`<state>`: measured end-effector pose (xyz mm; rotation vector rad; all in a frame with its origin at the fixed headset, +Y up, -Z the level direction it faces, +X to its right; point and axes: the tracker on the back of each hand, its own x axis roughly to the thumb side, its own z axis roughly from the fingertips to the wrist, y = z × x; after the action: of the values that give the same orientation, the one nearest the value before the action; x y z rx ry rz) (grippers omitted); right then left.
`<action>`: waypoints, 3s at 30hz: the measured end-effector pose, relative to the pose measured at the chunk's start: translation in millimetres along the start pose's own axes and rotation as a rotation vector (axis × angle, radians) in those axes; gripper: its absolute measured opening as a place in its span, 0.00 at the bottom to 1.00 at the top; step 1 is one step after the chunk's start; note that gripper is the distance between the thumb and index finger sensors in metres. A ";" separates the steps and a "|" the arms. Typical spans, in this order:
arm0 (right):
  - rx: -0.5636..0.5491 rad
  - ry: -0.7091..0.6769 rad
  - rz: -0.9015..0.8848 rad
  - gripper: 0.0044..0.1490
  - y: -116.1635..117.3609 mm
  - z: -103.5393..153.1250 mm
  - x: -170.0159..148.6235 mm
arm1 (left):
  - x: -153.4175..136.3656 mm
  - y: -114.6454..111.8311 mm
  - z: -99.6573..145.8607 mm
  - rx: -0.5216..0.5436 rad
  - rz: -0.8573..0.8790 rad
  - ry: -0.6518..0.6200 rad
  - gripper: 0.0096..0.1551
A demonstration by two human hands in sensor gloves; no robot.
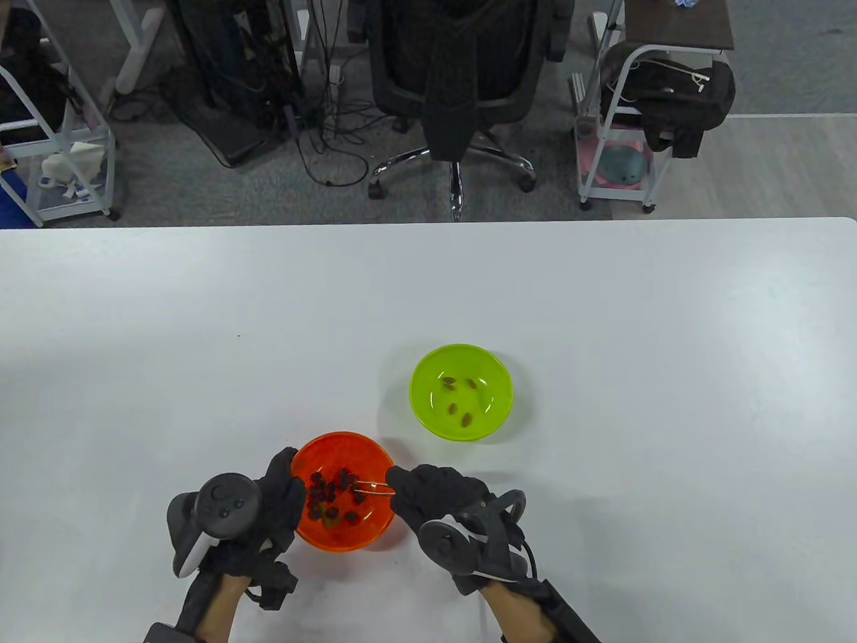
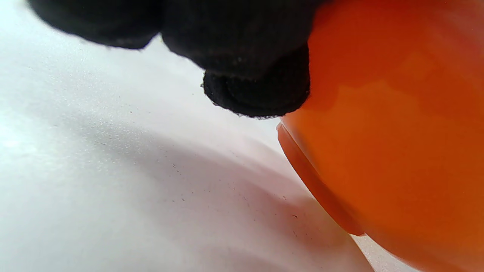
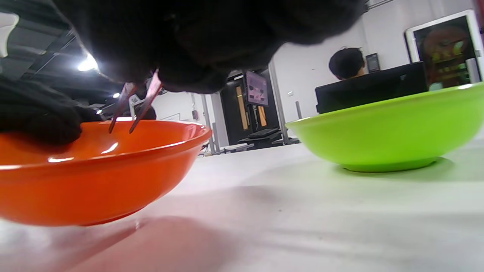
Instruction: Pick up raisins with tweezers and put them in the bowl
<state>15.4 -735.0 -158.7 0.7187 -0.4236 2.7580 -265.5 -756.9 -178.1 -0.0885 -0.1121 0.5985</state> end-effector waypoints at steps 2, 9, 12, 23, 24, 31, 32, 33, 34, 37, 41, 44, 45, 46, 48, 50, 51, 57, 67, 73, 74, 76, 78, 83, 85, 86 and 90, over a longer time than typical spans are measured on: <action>0.023 -0.028 0.037 0.25 1.0 -0.1 6.4 | 0.0 -0.1 -0.1 -0.001 0.000 0.001 0.32; 0.061 -0.144 0.125 0.26 5.2 -0.1 29.8 | 0.5 0.0 -0.3 0.002 -0.004 -0.001 0.32; 0.071 -0.177 0.170 0.26 7.7 -0.5 37.6 | 0.6 -0.3 -0.4 0.002 -0.006 -0.002 0.32; 0.079 -0.194 0.168 0.24 9.2 -1.5 42.2 | 2.6 -1.1 -0.3 0.005 -0.018 -0.013 0.32; 0.079 -0.195 0.169 0.24 9.1 -1.6 42.3 | 2.4 -1.1 -0.3 0.005 -0.016 -0.013 0.32; 0.071 -0.193 0.160 0.24 6.9 0.3 40.3 | 1.8 -0.4 -0.2 0.004 -0.006 -0.005 0.32; 0.065 -0.187 0.156 0.24 5.1 0.7 39.0 | 1.6 0.0 -0.2 0.006 -0.006 -0.004 0.32; 0.054 -0.180 0.147 0.24 3.2 1.2 37.3 | 1.4 0.2 -0.1 0.006 -0.006 -0.002 0.32; 0.047 -0.176 0.143 0.24 1.7 1.4 36.1 | 1.1 0.6 -0.1 0.006 -0.005 -0.001 0.32; 0.017 -0.141 0.112 0.24 -4.8 2.5 28.2 | 0.5 1.3 -0.2 0.007 -0.002 0.004 0.32; -0.035 -0.055 0.073 0.24 -13.8 2.4 9.0 | -0.3 2.6 -0.2 0.009 -0.001 0.007 0.32; -0.062 0.021 0.048 0.24 -18.2 1.8 -9.1 | -0.5 3.1 -0.3 0.010 0.000 0.007 0.32; -0.071 0.048 0.040 0.24 -19.7 1.9 -15.6 | -0.4 3.1 -0.3 0.010 0.000 0.006 0.32; -0.078 0.071 0.035 0.24 -20.8 2.1 -21.4 | -0.5 3.2 -0.4 0.009 0.000 0.006 0.32; -0.101 0.136 0.023 0.24 -23.0 2.8 -36.0 | -0.5 3.2 -0.4 0.008 0.000 0.005 0.32; -0.108 0.206 0.010 0.24 -23.8 3.6 -50.1 | -0.5 3.4 -0.5 0.008 -0.001 0.004 0.32; -0.108 0.254 -0.002 0.24 -23.2 4.5 -58.9 | -0.7 3.4 -0.5 0.008 0.000 0.004 0.32; -0.117 0.434 0.009 0.24 -21.0 11.0 -92.5 | -0.7 3.6 0.2 0.008 0.002 0.001 0.32; -0.141 0.532 0.034 0.25 -14.7 13.3 -109.1 | -0.8 3.5 0.7 0.008 0.004 0.001 0.32; -0.153 0.446 0.010 0.26 -17.9 10.3 -87.4 | -0.9 3.5 0.7 0.009 0.003 0.001 0.32; -0.151 0.431 0.009 0.26 -17.6 9.9 -83.2 | -0.8 3.5 0.7 0.008 0.002 0.001 0.32; -0.142 0.401 -0.011 0.26 -16.4 9.0 -75.2 | -0.8 3.5 0.7 0.009 0.001 0.002 0.32; -0.136 0.370 -0.021 0.26 -14.5 8.3 -65.9 | -0.8 3.7 0.9 0.009 0.002 0.002 0.32; -0.115 0.292 -0.025 0.26 -10.8 6.4 -45.2 | -0.9 3.8 1.0 0.012 0.002 0.003 0.32; -0.107 0.264 -0.028 0.26 -9.2 6.0 -37.6 | -0.9 3.9 1.1 0.012 0.003 0.003 0.32; -0.100 0.246 -0.027 0.26 -8.2 6.0 -33.2 | -1.0 4.0 1.1 0.013 0.002 0.003 0.32; -0.085 0.193 -0.022 0.25 -5.3 6.0 -20.5 | -1.1 4.1 1.1 0.013 0.001 0.004 0.32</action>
<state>37.0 -735.8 -162.9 0.4288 -0.4844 2.7363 -268.8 -754.0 -177.6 -0.0768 -0.1046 0.6003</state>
